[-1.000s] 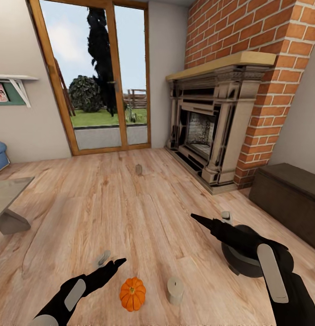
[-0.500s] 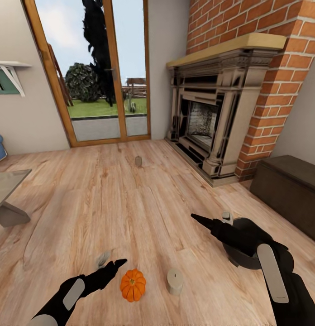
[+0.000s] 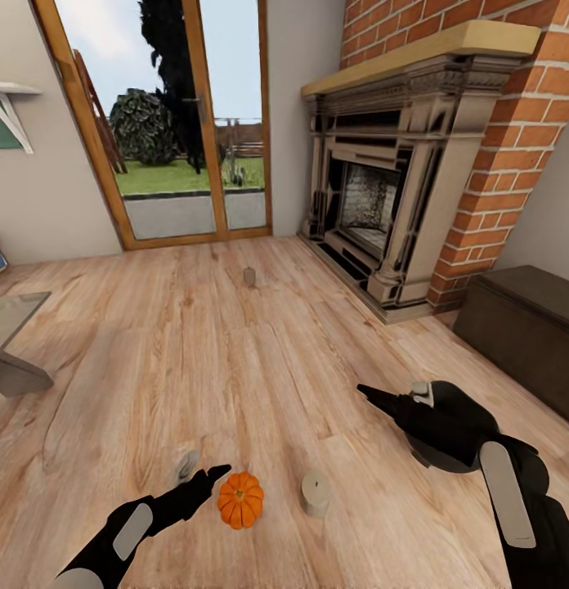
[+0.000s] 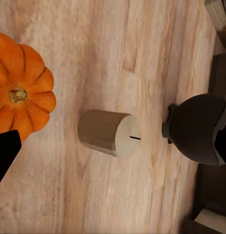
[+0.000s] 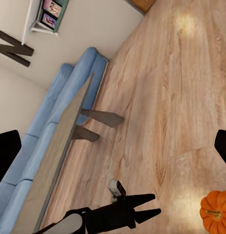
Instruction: Place each of the two pumpkins and all three candles from the living room inside a cabinet in the living room (use any cabinet), then make sure every cabinet is closed, and position the cauldron so it is next to a table in the living room.
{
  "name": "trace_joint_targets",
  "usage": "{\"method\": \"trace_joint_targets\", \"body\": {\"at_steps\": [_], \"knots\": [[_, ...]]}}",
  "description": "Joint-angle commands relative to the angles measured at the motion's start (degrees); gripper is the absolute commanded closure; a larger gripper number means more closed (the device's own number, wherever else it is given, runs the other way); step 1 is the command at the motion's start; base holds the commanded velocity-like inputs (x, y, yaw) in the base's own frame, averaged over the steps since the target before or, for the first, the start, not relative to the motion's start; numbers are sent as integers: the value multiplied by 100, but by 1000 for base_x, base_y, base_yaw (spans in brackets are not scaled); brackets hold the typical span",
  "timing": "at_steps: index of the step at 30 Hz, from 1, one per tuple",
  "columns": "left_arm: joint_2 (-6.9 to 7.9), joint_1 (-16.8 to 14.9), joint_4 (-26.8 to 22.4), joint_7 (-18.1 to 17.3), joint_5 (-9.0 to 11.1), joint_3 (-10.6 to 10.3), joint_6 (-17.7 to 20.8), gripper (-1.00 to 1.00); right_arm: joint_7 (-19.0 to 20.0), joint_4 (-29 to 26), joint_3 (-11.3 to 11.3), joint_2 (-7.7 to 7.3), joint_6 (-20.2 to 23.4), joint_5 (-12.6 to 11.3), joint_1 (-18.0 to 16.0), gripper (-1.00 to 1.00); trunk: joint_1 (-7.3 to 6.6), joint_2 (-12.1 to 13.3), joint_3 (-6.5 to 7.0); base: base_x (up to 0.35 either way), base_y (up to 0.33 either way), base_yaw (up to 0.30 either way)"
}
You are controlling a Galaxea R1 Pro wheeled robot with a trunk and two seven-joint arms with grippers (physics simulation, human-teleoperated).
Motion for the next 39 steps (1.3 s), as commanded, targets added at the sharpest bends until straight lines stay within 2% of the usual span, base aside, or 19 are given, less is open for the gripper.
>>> {"method": "trace_joint_targets", "body": {"at_steps": [1,13,18,26,36,39], "knots": [[-2,-3,0,-30,26,22,46,-100,45,0,-13,0,28,18,-4,-100,1,-4,-28,0,0,0],[14,2,0,-350,24,21,46,-100,115,-5,-49,-1,36,15,-4,-100,32,-20,-293,0,0,0],[23,3,0,-502,24,20,52,-100,606,-6,-110,4,37,67,-4,-100,45,-26,-404,0,0,0],[31,4,0,-857,24,14,57,-100,627,7,-122,24,89,115,-4,-100,66,-37,-581,0,0,0],[27,4,0,-944,24,13,64,-100,622,12,-132,3,165,33,-4,-100,91,-50,-803,0,0,0],[33,4,0,-1095,27,16,64,-100,622,13,-131,0,172,28,-4,-100,99,-54,-869,0,0,0]]}}
